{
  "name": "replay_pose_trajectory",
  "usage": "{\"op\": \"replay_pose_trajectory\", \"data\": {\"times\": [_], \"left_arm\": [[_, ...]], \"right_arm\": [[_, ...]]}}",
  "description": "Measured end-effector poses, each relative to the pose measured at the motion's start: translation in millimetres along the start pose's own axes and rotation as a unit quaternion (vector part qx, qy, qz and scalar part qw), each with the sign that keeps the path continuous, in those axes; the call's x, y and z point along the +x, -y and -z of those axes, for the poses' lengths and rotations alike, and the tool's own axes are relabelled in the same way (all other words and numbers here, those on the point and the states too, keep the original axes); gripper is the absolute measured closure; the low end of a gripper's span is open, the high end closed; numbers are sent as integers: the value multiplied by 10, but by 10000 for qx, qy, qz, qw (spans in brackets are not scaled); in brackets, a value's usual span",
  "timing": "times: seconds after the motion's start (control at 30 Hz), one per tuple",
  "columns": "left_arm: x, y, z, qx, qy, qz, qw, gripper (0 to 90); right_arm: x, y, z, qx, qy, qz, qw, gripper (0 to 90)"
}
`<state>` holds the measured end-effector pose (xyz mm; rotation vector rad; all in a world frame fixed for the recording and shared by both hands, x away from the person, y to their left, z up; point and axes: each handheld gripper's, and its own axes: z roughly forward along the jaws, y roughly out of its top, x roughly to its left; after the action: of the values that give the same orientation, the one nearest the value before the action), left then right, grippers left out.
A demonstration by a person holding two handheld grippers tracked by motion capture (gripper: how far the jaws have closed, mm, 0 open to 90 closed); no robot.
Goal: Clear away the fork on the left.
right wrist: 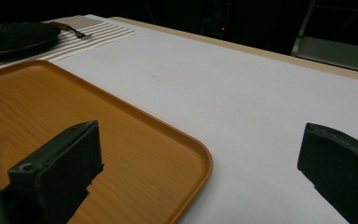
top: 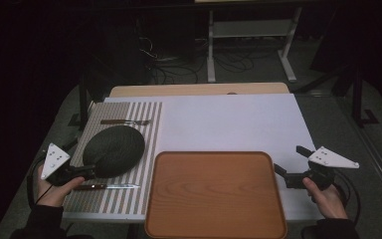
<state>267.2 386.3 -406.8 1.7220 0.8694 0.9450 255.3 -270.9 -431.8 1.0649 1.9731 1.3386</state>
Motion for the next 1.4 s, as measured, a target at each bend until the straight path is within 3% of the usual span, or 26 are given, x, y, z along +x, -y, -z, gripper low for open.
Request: {"op": "replay_pose_trajectory", "data": {"times": [0.1,0.23,0.63,0.9,1.4], "left_arm": [[44,-82,-72,11,158,-19,9999,26],[49,-134,-150,148,322,-318,9989,26],[185,-336,-325,320,486,-566,9967,28],[270,-412,-427,405,598,-544,9959,28],[485,-540,-728,780,769,-532,9926,53]], "right_arm": [[1,3,-1,21,5,10,10000,0],[2,8,1,37,9,6,10000,0],[5,18,6,81,15,-3,10000,0],[8,22,4,101,7,3,9999,0],[8,28,-4,152,-13,9,9999,0]]}}
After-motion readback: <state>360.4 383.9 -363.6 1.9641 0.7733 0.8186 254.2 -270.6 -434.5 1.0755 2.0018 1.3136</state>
